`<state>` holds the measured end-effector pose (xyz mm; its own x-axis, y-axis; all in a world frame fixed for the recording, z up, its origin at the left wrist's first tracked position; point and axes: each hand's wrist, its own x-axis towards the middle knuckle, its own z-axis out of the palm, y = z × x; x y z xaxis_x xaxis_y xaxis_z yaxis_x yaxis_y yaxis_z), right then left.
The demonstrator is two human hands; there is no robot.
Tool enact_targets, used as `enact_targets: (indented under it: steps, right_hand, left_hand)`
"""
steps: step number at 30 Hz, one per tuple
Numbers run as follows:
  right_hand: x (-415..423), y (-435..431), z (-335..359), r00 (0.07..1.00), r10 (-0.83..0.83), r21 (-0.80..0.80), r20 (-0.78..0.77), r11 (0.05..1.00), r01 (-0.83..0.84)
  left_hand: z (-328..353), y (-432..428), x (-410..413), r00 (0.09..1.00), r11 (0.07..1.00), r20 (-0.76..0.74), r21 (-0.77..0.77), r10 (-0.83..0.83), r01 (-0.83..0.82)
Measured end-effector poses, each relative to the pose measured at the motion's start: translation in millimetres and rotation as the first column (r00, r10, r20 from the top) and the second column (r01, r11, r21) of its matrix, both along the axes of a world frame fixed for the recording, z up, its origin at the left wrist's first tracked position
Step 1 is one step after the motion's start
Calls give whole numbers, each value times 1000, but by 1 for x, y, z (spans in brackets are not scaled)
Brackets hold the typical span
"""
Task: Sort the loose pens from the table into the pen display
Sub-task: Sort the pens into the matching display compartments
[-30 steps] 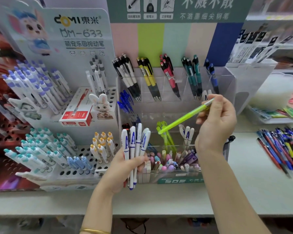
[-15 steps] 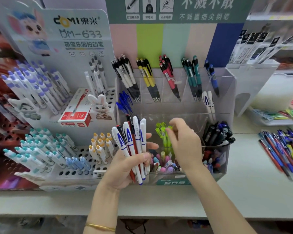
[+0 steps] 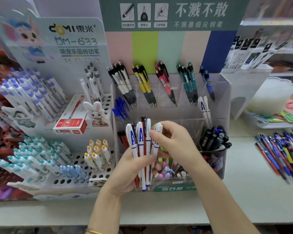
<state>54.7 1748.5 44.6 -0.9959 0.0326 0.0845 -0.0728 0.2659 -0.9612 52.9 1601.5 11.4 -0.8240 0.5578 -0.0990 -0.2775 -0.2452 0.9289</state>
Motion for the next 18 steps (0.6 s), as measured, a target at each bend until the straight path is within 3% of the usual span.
enact_targets:
  steps: [3,7,9,11,13,15,18]
  right_hand:
    - [2,16,-1,996,-87,14,-13,996,87]
    - [11,38,5,975,-207,-140,-78,971,195]
    - [16,53,12,928,-348,-224,-132,923,314]
    - [20,72,17,822,-524,-259,-222,845,468]
    - [22,89,16,678,-636,-153,-369,761,631]
    - [23,95,11,598,-620,6,-508,692,722]
    - [17,89,-4,655,-516,210,-552,674,708]
  left_hand:
    - [7,9,-2,993,998,104,-28,53,-50]
    - [14,25,-13,989,995,117,-36,95,-91]
    - [17,32,-18,996,995,43,-68,75,-72]
    - [17,39,-20,997,995,20,-74,75,-73]
    - [11,45,-21,994,991,23,-86,103,-101]
    - [6,52,-21,990,985,37,-107,138,-133]
    - [3,60,-19,992,990,53,-87,117,-112]
